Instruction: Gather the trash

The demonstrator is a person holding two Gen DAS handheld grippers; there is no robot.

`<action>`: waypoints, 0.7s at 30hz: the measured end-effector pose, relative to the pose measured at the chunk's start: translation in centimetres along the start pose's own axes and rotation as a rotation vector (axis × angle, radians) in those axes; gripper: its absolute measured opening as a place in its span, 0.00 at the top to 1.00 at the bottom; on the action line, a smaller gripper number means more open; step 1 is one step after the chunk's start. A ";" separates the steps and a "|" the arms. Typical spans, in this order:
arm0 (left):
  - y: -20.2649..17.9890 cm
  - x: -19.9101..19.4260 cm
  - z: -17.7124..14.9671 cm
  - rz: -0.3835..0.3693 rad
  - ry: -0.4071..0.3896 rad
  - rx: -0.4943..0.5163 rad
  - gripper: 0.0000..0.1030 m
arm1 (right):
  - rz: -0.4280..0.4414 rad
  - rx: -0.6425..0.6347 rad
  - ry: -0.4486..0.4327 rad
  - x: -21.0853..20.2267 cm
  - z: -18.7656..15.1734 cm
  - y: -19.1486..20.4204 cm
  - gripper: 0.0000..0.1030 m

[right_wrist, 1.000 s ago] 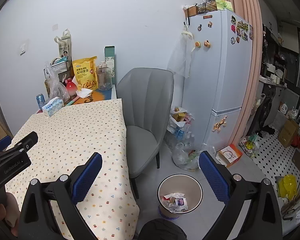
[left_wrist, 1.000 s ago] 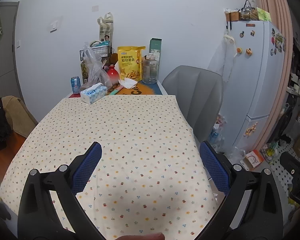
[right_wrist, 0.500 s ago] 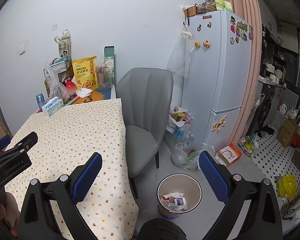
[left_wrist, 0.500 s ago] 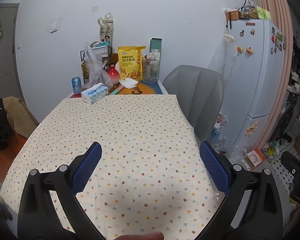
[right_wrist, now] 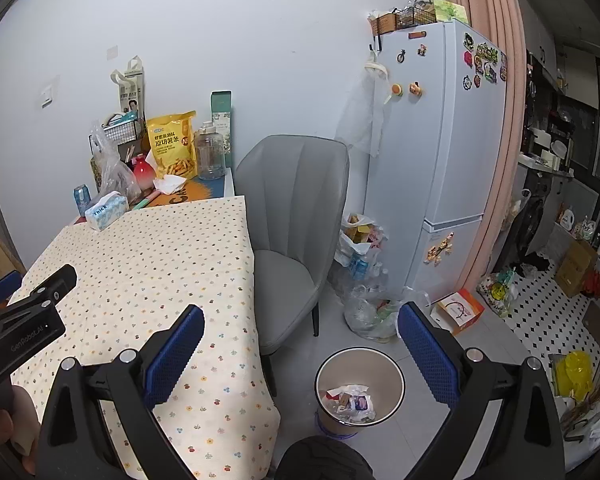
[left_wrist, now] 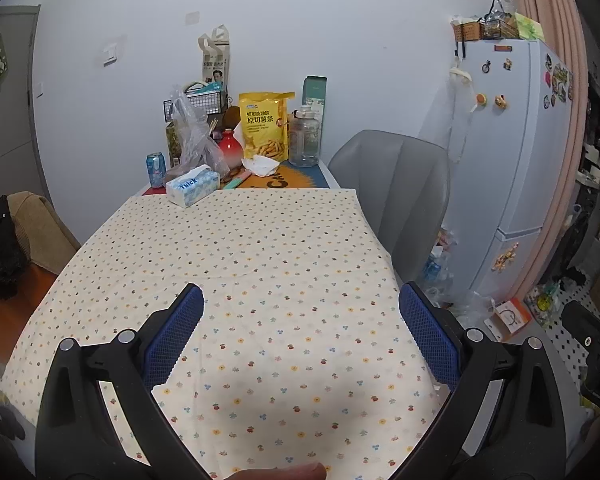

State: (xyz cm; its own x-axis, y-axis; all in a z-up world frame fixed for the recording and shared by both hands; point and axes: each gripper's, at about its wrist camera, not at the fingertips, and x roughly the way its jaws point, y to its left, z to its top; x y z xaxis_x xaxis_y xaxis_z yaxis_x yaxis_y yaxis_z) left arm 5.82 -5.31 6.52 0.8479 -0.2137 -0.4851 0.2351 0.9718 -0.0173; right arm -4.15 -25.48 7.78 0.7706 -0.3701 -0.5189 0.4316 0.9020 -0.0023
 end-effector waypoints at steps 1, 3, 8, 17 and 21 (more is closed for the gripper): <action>0.0 0.0 0.0 0.000 0.001 0.001 0.06 | 0.000 -0.001 0.001 0.0 0.1 0.1 0.08; 0.0 0.0 0.0 0.000 0.001 0.000 0.06 | 0.000 -0.001 0.001 0.0 0.1 0.1 0.08; 0.0 0.0 -0.1 0.001 0.002 -0.001 0.06 | 0.000 -0.002 0.001 0.0 0.0 0.1 0.08; 0.3 0.1 -0.3 0.006 0.001 -0.002 0.06 | 0.004 -0.005 0.003 0.2 0.0 0.4 0.08; 0.6 0.2 -0.5 0.010 0.002 -0.005 0.06 | 0.011 -0.008 0.006 0.5 -0.2 0.8 0.08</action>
State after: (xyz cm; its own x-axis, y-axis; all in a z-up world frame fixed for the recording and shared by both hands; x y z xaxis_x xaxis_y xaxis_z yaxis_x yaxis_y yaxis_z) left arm 5.92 -4.69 5.96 0.8491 -0.2037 -0.4875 0.2242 0.9744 -0.0166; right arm -3.53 -24.89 7.34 0.7724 -0.3591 -0.5239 0.4196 0.9077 -0.0036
